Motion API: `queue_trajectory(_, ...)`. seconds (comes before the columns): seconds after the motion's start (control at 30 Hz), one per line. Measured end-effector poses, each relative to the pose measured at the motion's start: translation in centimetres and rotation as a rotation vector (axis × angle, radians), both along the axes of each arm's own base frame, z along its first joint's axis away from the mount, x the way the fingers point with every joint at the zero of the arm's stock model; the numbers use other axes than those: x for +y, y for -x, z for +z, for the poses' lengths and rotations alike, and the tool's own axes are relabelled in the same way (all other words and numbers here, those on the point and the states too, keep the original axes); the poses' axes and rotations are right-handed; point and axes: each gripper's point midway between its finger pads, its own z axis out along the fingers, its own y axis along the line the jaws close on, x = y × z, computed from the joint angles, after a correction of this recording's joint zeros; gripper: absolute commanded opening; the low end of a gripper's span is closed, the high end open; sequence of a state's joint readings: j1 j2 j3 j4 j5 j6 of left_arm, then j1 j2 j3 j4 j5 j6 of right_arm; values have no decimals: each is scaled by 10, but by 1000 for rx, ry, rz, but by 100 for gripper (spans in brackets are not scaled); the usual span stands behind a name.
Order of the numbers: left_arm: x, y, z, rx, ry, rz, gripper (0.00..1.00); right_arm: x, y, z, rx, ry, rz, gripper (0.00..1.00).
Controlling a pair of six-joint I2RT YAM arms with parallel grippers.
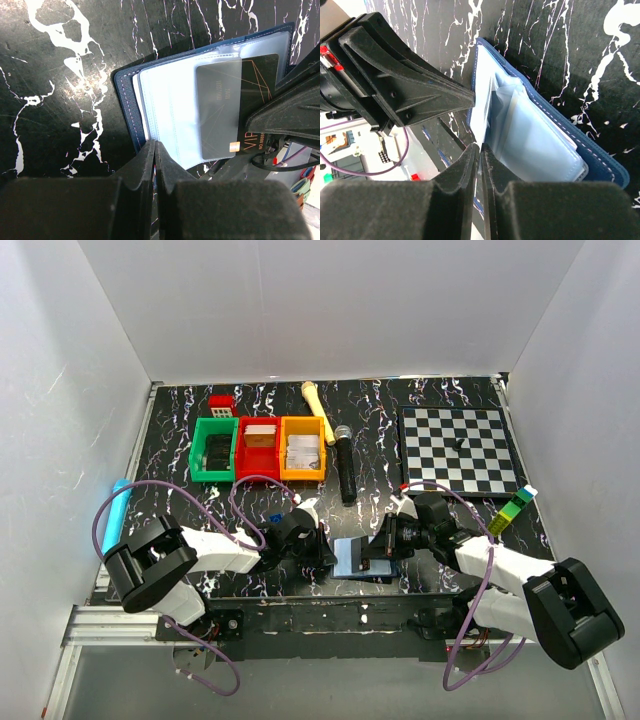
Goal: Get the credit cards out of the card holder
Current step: Remove the credit card from the card holder.
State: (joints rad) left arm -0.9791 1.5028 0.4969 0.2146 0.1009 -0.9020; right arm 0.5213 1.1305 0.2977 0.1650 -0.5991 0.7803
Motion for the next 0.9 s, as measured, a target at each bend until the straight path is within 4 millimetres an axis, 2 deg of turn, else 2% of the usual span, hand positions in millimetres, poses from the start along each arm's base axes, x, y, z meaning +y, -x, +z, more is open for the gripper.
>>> queue_trajectory(0.17, 0, 0, 0, 0, 0, 0, 0, -1, -1, 1, -4, -2, -3, 6)
queue_trajectory(0.2, 0, 0, 0, 0, 0, 0, 0, -1, 0, 1, -4, -2, -3, 1)
queue_trajectory(0.67, 1, 0, 0, -3, 13, 8, 0, -11, -1, 4, -4, 24, -25, 1)
queue_trajectory(0.9, 3, 1, 1, -10, 12, 9, 0, -16, -3, 16, -36, 56, -31, 1)
